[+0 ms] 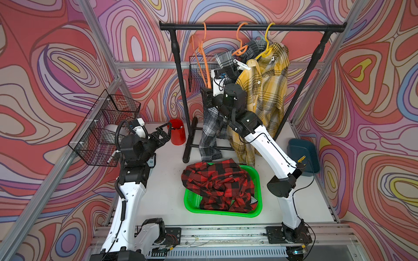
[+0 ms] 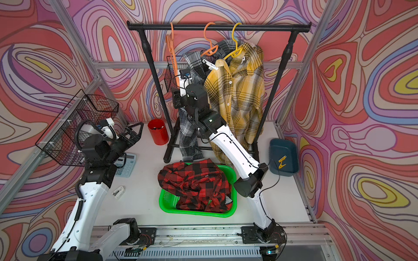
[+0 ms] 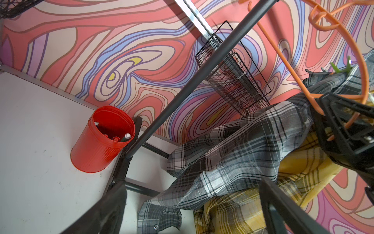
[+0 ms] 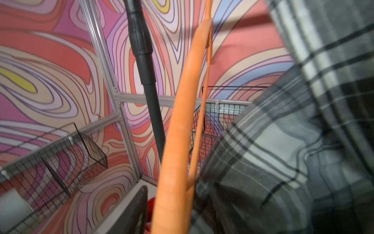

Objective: Remove the clothespins securing long-sleeve shirts to the hanger
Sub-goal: Place the hanger on the clothesline, then adjust the long-sleeve shirt at the bin.

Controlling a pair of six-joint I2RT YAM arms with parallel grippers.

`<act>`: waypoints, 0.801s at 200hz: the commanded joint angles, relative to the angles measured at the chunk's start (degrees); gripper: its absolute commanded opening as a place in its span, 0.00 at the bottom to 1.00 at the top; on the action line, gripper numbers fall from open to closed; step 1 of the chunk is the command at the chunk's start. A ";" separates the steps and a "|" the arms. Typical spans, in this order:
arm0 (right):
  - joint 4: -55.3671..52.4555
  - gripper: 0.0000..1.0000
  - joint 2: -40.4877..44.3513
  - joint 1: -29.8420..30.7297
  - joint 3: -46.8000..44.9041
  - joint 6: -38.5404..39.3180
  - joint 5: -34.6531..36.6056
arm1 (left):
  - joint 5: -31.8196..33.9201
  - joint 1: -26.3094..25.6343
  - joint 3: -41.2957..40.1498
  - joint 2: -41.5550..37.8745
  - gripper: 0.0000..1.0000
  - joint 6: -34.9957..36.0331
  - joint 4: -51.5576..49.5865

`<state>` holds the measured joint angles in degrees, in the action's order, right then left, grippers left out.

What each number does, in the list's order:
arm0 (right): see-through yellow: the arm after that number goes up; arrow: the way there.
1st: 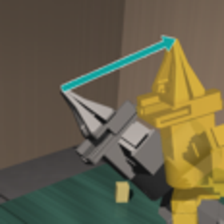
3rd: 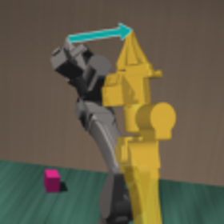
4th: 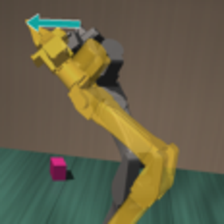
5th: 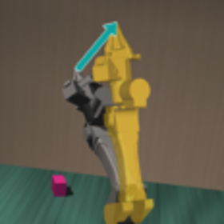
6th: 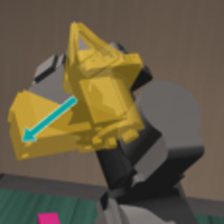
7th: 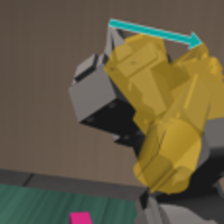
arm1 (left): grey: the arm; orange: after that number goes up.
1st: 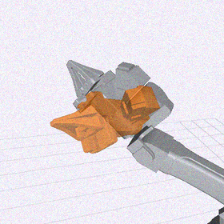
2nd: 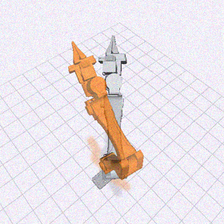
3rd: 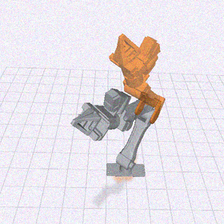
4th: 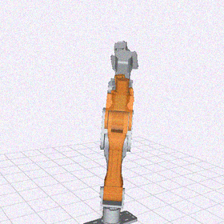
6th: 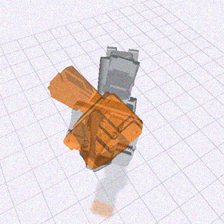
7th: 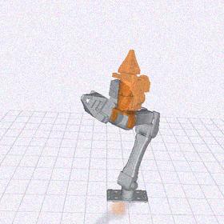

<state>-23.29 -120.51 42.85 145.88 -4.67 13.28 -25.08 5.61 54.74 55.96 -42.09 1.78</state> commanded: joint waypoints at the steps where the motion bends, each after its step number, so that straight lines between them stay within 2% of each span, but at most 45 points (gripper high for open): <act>1: 0.93 0.67 5.88 1.23 -4.18 1.38 -0.10 | 0.02 -0.31 -1.27 -1.48 0.96 0.95 0.24; 18: 1.65 0.71 9.60 2.51 -8.04 1.76 0.40 | 0.03 -0.24 -1.98 -1.81 0.96 0.95 0.12; 58: -0.87 0.72 20.79 5.74 -20.47 1.56 1.57 | 0.09 -0.24 -3.03 -2.92 0.97 2.08 -1.34; 108: -8.72 0.70 36.06 6.66 -44.59 -7.21 4.68 | -3.90 -0.93 -6.52 -5.20 0.95 3.16 -6.35; 128: -11.11 0.68 40.78 6.66 -55.40 -12.79 5.67 | -4.40 -3.89 -7.75 -6.08 0.93 4.64 -10.86; 160: -11.13 0.65 44.44 6.66 -70.19 -22.42 1.51 | -0.68 -11.12 -10.37 -7.00 0.92 5.99 -19.46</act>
<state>-31.64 -77.25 49.45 83.59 -17.58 16.93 -27.27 -1.48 46.41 50.22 -38.24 -8.88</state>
